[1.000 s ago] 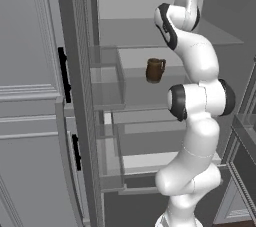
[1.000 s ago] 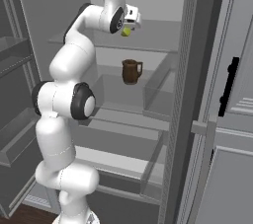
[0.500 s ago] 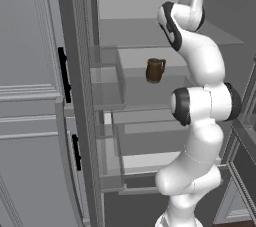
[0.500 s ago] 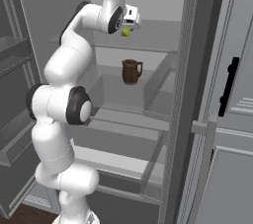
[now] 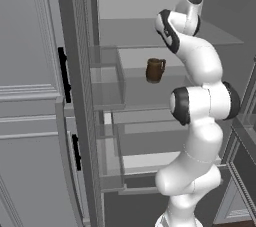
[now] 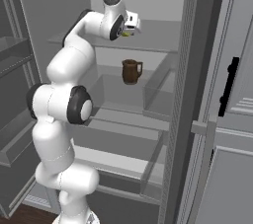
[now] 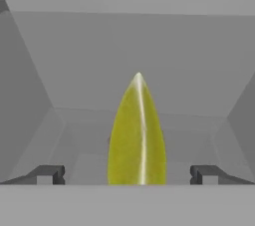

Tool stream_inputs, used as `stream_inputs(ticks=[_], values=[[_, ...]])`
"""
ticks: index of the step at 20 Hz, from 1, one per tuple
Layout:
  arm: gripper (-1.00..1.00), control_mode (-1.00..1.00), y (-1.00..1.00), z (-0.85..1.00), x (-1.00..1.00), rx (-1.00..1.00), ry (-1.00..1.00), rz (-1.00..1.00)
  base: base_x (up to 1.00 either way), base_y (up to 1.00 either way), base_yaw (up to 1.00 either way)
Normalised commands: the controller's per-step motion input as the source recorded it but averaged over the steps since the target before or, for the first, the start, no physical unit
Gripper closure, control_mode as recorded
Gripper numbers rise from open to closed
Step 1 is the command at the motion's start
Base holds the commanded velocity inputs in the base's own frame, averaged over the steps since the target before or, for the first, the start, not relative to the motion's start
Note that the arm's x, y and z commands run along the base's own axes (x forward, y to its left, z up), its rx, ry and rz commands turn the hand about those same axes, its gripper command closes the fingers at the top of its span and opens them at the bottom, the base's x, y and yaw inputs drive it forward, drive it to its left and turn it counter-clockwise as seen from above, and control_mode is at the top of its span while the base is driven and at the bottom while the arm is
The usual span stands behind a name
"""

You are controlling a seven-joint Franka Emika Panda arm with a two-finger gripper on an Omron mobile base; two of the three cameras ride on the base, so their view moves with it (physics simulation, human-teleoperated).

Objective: Grab a lemon wedge from the fridge and one ice cube from the ice bowl, and put them in the glass of lemonade.

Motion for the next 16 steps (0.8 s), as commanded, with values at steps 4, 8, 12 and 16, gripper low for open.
stream_inputs(ticks=[4,8,12,16], values=[[-1.0,-1.0,0.0,0.24,0.15,0.0,0.0,0.0,0.0,0.0,0.0],[-1.0,-1.0,0.0,-0.01,0.18,0.0,0.06,0.0,0.0,0.0,0.0],[-1.0,-1.0,0.0,-0.25,0.22,0.0,0.11,0.01,0.0,0.0,0.0],[-1.0,-1.0,0.0,-0.1,0.08,0.0,0.05,0.0,0.0,0.0,0.0]])
